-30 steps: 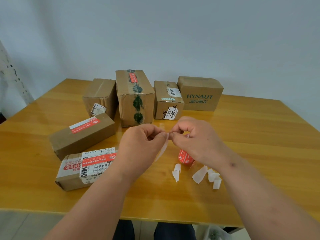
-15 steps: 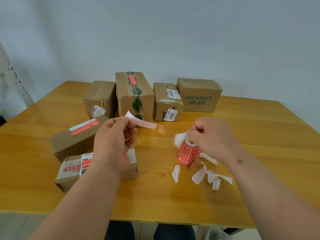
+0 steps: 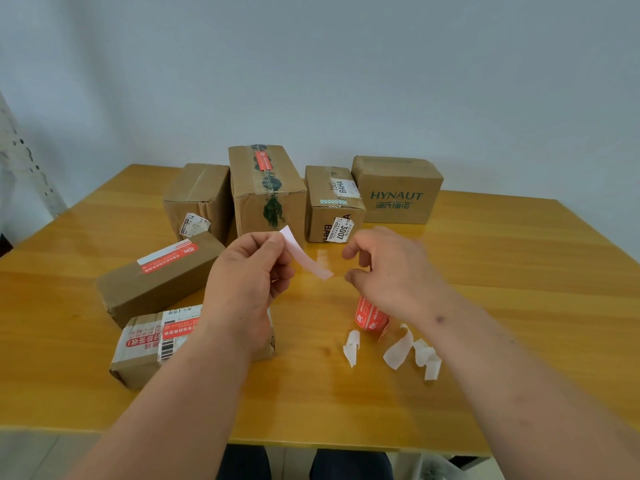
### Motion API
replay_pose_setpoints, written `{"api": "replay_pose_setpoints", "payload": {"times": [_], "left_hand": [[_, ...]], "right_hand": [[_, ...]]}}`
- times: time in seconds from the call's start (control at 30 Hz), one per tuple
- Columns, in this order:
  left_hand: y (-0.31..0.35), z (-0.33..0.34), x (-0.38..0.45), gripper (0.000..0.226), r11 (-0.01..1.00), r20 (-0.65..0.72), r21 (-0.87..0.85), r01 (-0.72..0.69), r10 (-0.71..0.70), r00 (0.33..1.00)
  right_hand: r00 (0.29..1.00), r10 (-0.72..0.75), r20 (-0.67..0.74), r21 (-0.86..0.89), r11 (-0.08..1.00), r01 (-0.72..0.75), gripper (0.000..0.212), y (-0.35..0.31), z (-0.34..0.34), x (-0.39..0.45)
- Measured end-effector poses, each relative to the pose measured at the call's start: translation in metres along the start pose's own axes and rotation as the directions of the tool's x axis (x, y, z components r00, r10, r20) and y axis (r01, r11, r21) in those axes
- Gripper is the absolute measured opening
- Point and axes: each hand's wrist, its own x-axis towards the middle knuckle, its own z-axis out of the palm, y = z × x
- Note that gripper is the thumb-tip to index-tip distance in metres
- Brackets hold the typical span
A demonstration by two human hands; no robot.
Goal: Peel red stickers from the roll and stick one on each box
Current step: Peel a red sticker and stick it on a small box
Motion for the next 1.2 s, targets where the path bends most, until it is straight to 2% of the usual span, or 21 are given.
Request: {"api": "replay_pose_setpoints", "payload": {"times": [0.2,0.27,0.37,0.47,0.57,0.63,0.73,0.8,0.87,0.93,1.13,1.17,1.2], "left_hand": [[-0.003,0.002,0.002,0.020,1.000,0.094,-0.002,-0.024,0.024,0.995],[-0.002,0.003,0.001,0.021,0.999,0.141,-0.006,-0.044,0.044,0.989],[0.000,0.004,0.002,0.021,0.997,0.206,-0.007,-0.080,0.080,0.975],[0.003,0.003,0.002,0.019,0.995,0.243,-0.058,-0.076,0.088,0.966],[0.005,-0.003,0.003,0.024,0.994,0.293,-0.112,-0.008,0.041,0.955],[0.007,-0.007,0.003,0.032,0.990,0.325,-0.133,0.050,-0.005,0.946],[0.010,-0.005,0.002,0.034,0.993,0.261,-0.073,0.093,-0.071,0.963],[0.008,-0.003,0.003,0.027,0.991,0.221,0.136,0.016,-0.046,0.974],[0.007,-0.001,0.003,0.012,0.936,0.251,0.335,-0.109,0.023,0.968],[0.006,-0.002,0.006,0.004,0.901,0.226,0.403,-0.160,0.072,0.972],[0.014,-0.005,0.008,0.005,0.831,0.182,0.504,-0.234,0.163,0.970],[0.017,-0.003,0.007,0.008,0.802,0.209,0.539,-0.257,0.168,0.963],[0.018,-0.001,0.006,0.021,0.756,0.256,0.593,-0.279,0.152,0.955]], "right_hand": [[0.996,0.038,0.086,0.299,0.952,-0.062,0.031,-0.006,-0.004,0.000],[0.984,0.054,0.173,0.380,0.918,-0.117,0.038,-0.008,-0.008,0.001],[0.947,0.036,0.318,0.603,0.763,-0.231,0.029,-0.008,-0.011,0.003],[0.958,0.011,0.286,0.705,0.674,-0.218,0.014,-0.004,-0.014,0.005],[0.977,0.034,0.209,0.701,0.692,-0.175,0.016,0.001,-0.017,0.007],[0.987,0.074,0.142,0.646,0.749,-0.149,0.015,0.003,-0.019,0.007],[0.995,0.084,0.053,0.571,0.815,-0.099,0.014,0.003,-0.019,0.007],[0.997,0.052,0.058,0.510,0.857,-0.075,0.014,0.001,-0.019,0.006],[0.996,0.010,0.086,0.459,0.887,-0.049,0.012,0.000,-0.018,0.005],[0.996,0.003,0.093,0.446,0.894,-0.044,0.009,0.001,-0.016,0.006],[0.997,0.068,0.045,0.440,0.894,-0.081,0.009,0.007,-0.016,0.011],[0.997,0.060,0.042,0.447,0.892,-0.072,0.009,0.005,-0.015,0.012],[0.998,0.046,0.036,0.446,0.893,-0.057,0.008,0.002,-0.014,0.014]]}}
